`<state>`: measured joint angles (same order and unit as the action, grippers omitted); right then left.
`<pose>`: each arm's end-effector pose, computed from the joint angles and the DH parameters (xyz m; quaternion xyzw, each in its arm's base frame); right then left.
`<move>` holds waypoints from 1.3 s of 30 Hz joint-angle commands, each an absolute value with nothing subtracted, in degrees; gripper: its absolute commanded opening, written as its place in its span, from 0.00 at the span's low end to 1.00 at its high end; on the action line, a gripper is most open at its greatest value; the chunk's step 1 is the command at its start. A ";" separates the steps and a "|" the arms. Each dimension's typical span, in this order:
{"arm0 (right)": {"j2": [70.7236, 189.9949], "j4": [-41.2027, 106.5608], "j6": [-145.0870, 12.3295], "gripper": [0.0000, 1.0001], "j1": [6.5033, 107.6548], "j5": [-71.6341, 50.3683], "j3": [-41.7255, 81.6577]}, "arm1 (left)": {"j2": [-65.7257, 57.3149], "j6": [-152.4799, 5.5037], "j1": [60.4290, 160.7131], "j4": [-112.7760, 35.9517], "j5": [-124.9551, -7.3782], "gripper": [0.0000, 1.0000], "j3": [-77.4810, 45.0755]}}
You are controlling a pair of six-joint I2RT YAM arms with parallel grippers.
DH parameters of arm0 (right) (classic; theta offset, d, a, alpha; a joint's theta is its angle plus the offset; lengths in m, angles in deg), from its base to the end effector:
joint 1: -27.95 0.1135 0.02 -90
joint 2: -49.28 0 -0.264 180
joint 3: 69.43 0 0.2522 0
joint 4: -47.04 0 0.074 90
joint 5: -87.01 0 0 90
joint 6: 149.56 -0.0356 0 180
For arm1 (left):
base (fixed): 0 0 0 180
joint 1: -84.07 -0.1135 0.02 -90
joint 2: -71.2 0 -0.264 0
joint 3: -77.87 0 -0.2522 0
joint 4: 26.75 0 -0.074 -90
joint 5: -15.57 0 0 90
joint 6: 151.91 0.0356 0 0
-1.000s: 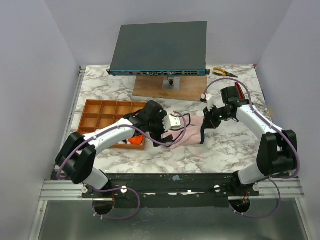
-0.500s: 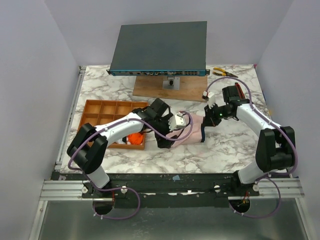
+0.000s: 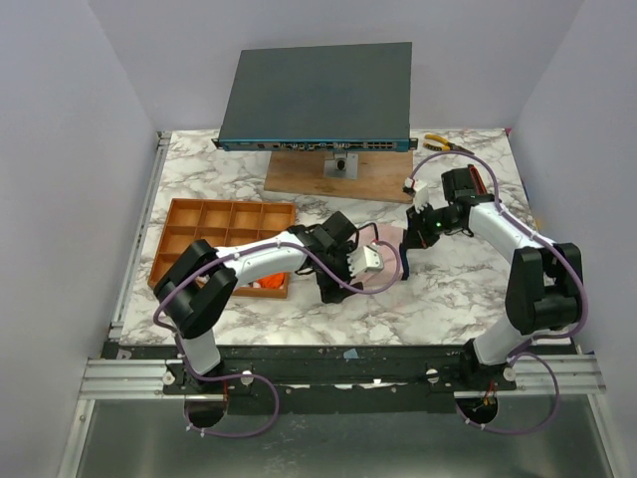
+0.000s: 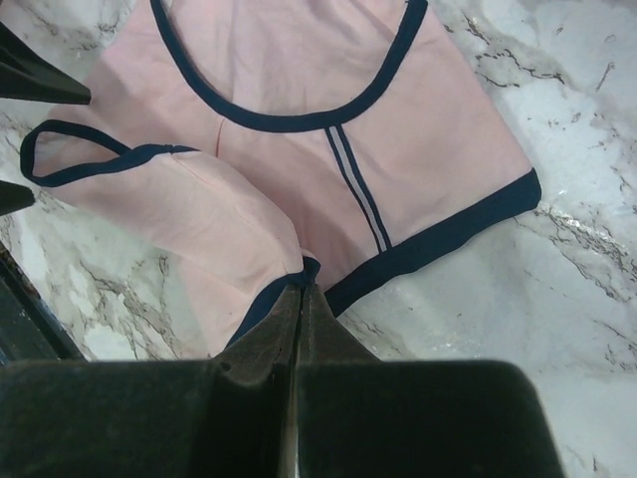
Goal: Roll the underwear
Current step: Fold the underwear at the center of the board.
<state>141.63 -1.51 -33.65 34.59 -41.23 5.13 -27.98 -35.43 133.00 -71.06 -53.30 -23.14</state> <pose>0.3072 0.0580 0.2068 -0.3236 0.8689 0.2836 0.2446 0.2170 -0.2685 0.1903 0.6184 0.7338 -0.2176 0.1780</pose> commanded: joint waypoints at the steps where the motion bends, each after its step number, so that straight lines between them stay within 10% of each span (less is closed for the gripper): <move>1: 142.35 -0.30 -34.61 0.01 34.10 -43.10 6.62 | -30.11 -37.51 134.17 -70.61 -60.45 0.78 -20.38; 11: 141.85 0.20 -34.66 0.01 34.10 -43.08 5.69 | -31.54 -37.65 134.17 -72.19 -60.03 0.30 -18.50; 14: 141.23 1.00 -35.34 0.01 33.78 -43.08 5.20 | -31.98 -37.66 134.17 -73.02 -60.35 0.00 -17.65; 39: 134.57 8.98 -41.76 0.00 30.87 -35.31 1.62 | -35.00 -37.40 127.63 -81.91 -63.88 0.00 -3.41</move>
